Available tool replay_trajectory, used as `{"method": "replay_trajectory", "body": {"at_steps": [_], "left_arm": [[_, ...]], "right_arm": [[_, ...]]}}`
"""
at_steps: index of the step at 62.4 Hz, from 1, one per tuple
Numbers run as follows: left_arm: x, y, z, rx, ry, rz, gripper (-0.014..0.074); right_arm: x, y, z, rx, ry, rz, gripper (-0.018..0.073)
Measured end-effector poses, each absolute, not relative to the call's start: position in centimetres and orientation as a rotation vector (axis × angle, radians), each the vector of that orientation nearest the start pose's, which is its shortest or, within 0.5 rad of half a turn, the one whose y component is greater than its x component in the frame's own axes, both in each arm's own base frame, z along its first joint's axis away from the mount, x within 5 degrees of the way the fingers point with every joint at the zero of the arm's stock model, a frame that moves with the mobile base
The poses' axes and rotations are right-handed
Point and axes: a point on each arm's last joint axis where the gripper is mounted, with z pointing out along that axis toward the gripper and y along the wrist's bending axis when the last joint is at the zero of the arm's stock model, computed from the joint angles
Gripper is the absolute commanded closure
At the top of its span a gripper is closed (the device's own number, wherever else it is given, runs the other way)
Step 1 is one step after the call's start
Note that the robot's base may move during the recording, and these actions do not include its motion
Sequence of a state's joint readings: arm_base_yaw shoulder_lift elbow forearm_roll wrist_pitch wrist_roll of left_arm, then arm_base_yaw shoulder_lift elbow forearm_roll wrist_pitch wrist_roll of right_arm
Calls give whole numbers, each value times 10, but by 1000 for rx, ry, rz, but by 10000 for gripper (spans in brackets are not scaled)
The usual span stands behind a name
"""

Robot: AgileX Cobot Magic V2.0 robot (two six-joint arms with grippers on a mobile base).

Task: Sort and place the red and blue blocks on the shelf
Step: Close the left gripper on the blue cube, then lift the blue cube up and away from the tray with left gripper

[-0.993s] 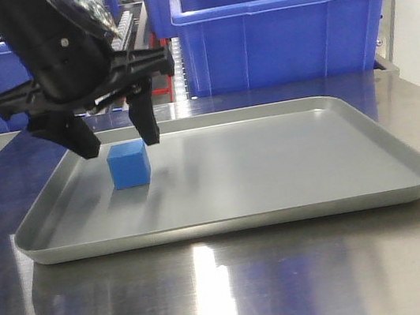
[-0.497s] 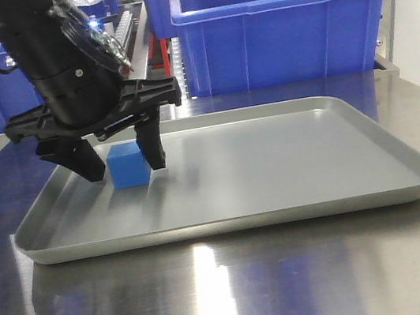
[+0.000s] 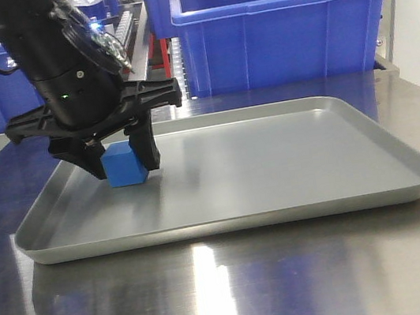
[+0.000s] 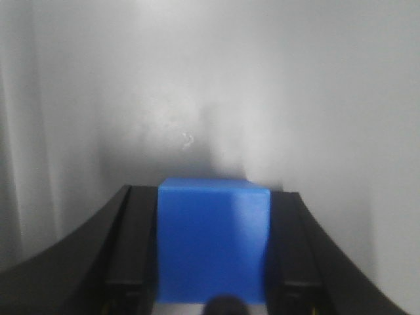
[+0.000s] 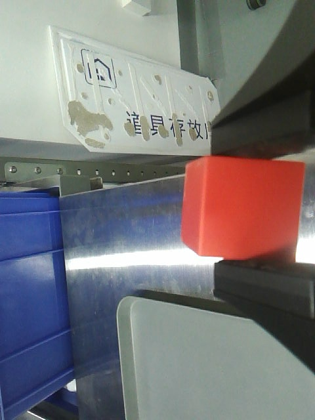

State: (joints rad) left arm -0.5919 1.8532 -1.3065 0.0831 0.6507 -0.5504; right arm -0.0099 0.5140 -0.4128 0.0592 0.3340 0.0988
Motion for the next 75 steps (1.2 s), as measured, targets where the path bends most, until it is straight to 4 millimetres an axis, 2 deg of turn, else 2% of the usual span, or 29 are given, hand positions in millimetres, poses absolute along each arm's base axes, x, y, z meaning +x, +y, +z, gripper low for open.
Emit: {"method": "replay_trajectory", "body": {"at_steps": [13, 30, 45, 53, 62, 75], "left_arm": [[325, -213, 221, 132, 2676, -281, 472], [320, -199, 260, 120, 2576, -308, 472], [315, -164, 308, 66, 2439, -291, 472], [304, -142, 332, 51, 2359, -257, 472], [285, -118, 340, 14, 2325, -235, 472], [251, -82, 333, -61, 2290, -219, 472]], "right_arm": [[110, 1, 283, 145, 1914, 116, 510], [110, 1, 283, 145, 1914, 116, 510], [110, 1, 283, 145, 1914, 116, 510], [110, 1, 283, 145, 1914, 116, 510], [110, 1, 283, 145, 1914, 116, 510], [110, 1, 283, 145, 1914, 116, 510]]}}
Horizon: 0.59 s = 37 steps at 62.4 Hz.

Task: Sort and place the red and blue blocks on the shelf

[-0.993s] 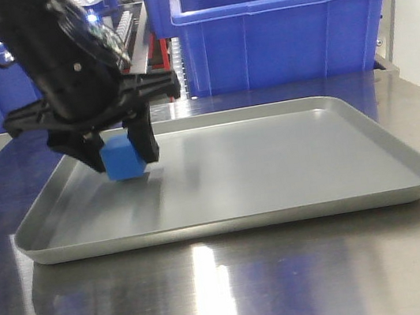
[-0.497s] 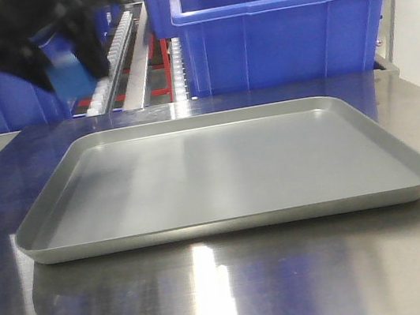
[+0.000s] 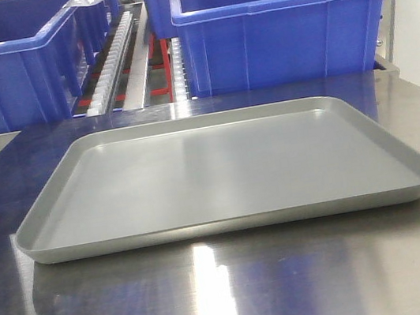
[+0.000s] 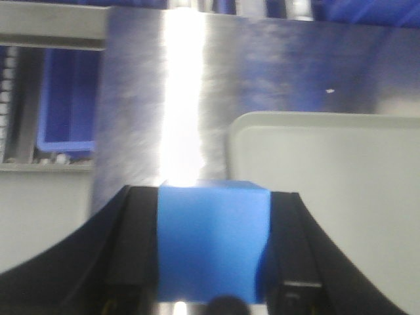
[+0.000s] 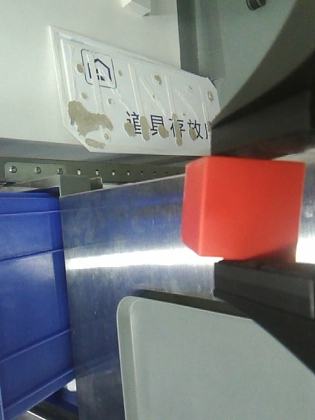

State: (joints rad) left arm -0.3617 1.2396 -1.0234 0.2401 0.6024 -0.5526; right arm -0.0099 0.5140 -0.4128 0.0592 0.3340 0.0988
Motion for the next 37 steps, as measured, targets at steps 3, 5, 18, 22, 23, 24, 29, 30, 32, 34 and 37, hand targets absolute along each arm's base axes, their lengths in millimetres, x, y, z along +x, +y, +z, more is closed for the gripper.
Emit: {"method": "replay_trajectory", "body": {"at_steps": [3, 5, 18, 22, 23, 24, 29, 30, 32, 34, 37], "left_arm": [[244, -74, 328, -83, 2289, -209, 472], [239, -68, 326, -99, 2284, -203, 472], [205, -39, 312, -198, 2257, -181, 472], [195, -32, 307, -227, 2247, -182, 472], [193, -31, 306, -233, 2243, -183, 472], [190, -30, 305, -237, 2236, -185, 472], [178, -25, 298, -264, 2223, -197, 472], [175, -24, 298, -269, 2213, -201, 472], [170, -22, 294, -278, 2209, -205, 472], [165, -21, 293, -285, 2198, -213, 472], [157, -19, 287, -299, 2188, -221, 472]], "right_arm": [[110, 1, 283, 145, 1914, 116, 510], [110, 1, 283, 145, 1914, 116, 510], [110, 1, 283, 145, 1914, 116, 510], [110, 1, 283, 145, 1914, 116, 510], [110, 1, 283, 145, 1914, 116, 510], [110, 1, 283, 145, 1914, 116, 510], [110, 1, 283, 145, 1914, 116, 510], [110, 1, 283, 145, 1914, 116, 510], [110, 1, 283, 145, 1914, 116, 510], [110, 1, 283, 145, 1914, 116, 510], [110, 1, 283, 145, 1914, 116, 510]]}}
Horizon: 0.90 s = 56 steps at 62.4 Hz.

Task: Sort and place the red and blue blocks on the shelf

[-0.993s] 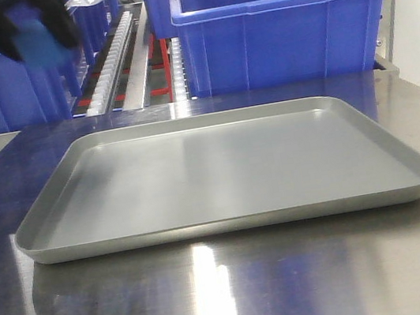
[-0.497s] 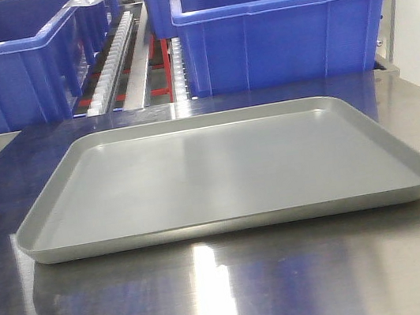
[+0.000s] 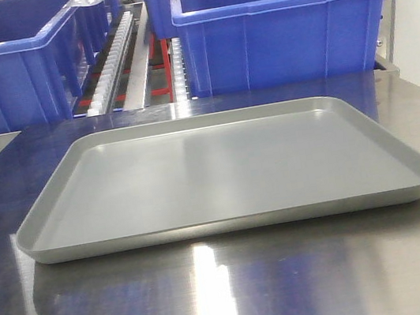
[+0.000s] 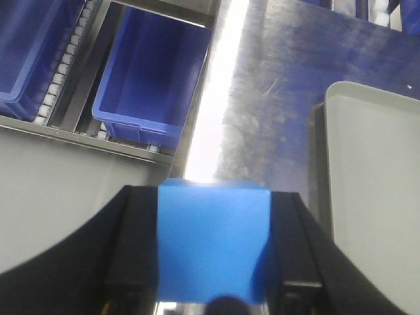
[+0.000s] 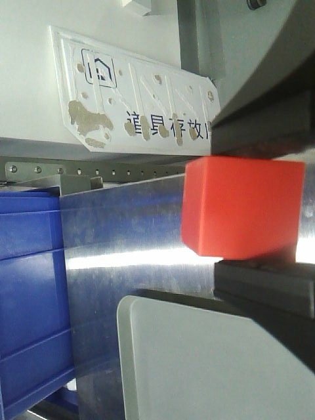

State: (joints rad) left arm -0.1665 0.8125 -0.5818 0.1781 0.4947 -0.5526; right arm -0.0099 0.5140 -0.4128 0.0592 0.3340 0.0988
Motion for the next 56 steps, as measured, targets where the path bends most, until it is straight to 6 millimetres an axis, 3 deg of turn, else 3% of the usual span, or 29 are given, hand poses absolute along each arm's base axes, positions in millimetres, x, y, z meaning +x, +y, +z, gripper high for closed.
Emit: {"method": "replay_trajectory", "body": {"at_steps": [26, 56], "left_arm": [[116, -4, 264, -387, 2110, -216, 472], [107, -4, 252, -354, 2069, -223, 472]], "right_arm": [[110, 1, 283, 145, 1914, 116, 510], [110, 1, 283, 145, 1914, 116, 510]]}}
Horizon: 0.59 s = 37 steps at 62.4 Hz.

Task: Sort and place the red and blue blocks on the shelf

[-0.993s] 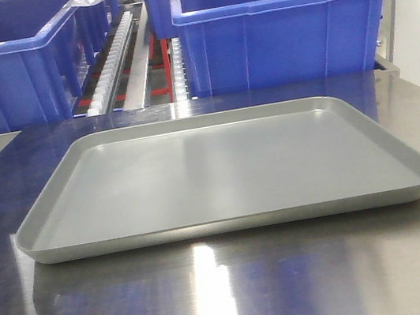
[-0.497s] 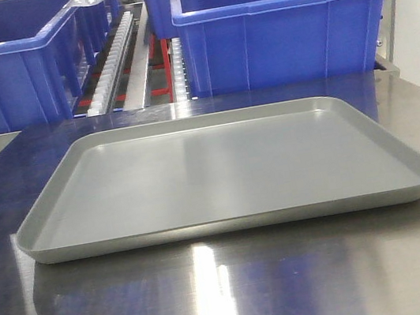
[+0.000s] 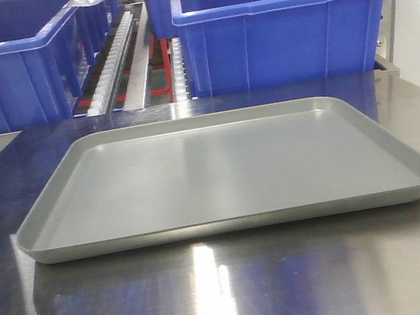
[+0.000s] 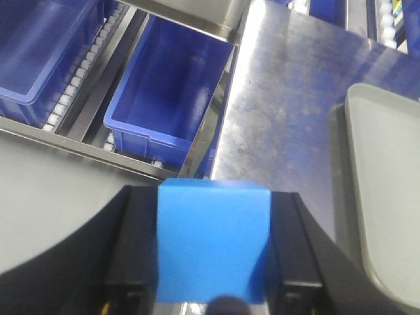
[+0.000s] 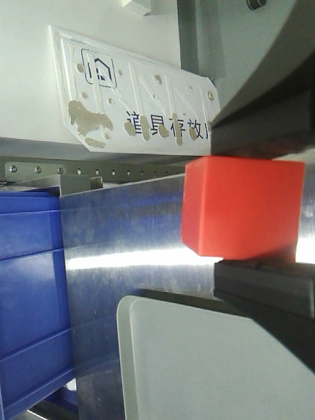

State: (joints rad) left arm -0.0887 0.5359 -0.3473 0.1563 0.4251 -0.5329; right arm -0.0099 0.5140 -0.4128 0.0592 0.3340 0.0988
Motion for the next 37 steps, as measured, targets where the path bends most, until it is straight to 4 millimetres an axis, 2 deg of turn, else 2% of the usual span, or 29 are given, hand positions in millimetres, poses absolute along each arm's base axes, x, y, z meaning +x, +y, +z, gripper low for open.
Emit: {"method": "replay_trajectory", "body": {"at_steps": [37], "left_arm": [[109, -3, 254, -279, 2044, -183, 472]], "right_arm": [[110, 1, 283, 145, 1914, 116, 510]]}}
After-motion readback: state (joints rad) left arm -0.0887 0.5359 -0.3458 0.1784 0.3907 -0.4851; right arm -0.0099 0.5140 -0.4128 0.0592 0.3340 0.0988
